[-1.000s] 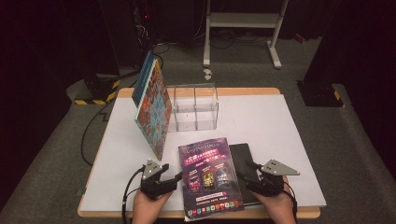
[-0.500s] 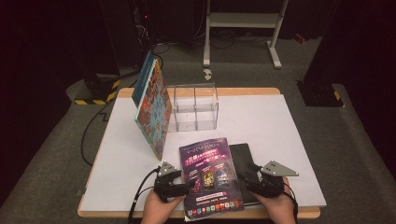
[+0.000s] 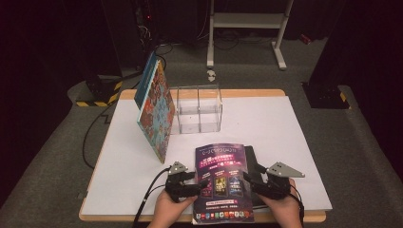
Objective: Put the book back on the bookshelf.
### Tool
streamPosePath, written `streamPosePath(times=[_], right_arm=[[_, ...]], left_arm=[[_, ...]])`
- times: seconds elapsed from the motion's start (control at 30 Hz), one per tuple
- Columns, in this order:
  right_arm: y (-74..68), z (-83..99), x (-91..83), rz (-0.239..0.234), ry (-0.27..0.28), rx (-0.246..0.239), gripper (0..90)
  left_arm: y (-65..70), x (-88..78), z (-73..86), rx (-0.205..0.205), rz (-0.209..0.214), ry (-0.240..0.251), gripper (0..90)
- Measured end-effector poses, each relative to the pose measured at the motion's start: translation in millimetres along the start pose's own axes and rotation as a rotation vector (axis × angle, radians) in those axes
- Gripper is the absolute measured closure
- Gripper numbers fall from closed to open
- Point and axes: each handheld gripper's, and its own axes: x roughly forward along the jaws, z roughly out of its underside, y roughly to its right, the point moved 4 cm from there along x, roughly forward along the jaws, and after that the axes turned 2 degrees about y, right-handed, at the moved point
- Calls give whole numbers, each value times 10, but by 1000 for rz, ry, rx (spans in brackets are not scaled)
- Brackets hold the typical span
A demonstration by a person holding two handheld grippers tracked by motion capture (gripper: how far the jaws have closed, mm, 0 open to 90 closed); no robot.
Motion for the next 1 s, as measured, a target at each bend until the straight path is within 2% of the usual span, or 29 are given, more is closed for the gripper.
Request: streamPosePath(times=[0.03, 0.07, 0.13, 0.2, 0.3, 0.33, 0.4, 0.5, 0.57, 0.67, 0.7, 0.8, 0.87, 0.97, 1.0], right_arm=[[14, 0, -1, 8, 1, 3, 383], [32, 0, -5, 18, 1, 8, 373], [72, 0, -12, 40, 2, 24, 350], [115, 3, -18, 56, 0, 38, 329], [176, 19, -13, 77, -16, 63, 287], [196, 30, -5, 89, -24, 71, 260], [236, 55, 10, 110, -43, 92, 232], [275, 93, 29, 112, -69, 140, 191], [293, 120, 47, 88, -80, 182, 180], [284, 135, 72, 50, -91, 226, 185], [274, 136, 79, 39, -96, 230, 186], [258, 121, 78, 53, -111, 233, 206], [256, 105, 64, 69, -111, 222, 239], [246, 76, 61, 86, -119, 209, 280], [245, 60, 63, 97, -117, 191, 293]], left_arm=[[53, 28, -15, -31, 13, 20, 298], [55, 31, -26, 11, 25, 6, 298], [101, 47, -53, 20, 49, 15, 298], [185, 68, -94, 51, 71, 24, 301], [276, 101, -139, 107, 53, 32, 301], [284, 106, -153, 114, 47, 37, 299], [278, 106, -172, 113, 46, 63, 282], [255, 149, -167, 100, 26, 61, 237], [262, 190, -153, 94, 27, 59, 190], [260, 238, -150, 75, 52, 53, 167], [262, 246, -152, 75, 52, 55, 159], [253, 258, -157, 63, 60, 48, 154], [259, 263, -156, 47, 65, 47, 154], [257, 270, -163, 55, 53, 52, 152], [254, 276, -168, 58, 51, 54, 152]])
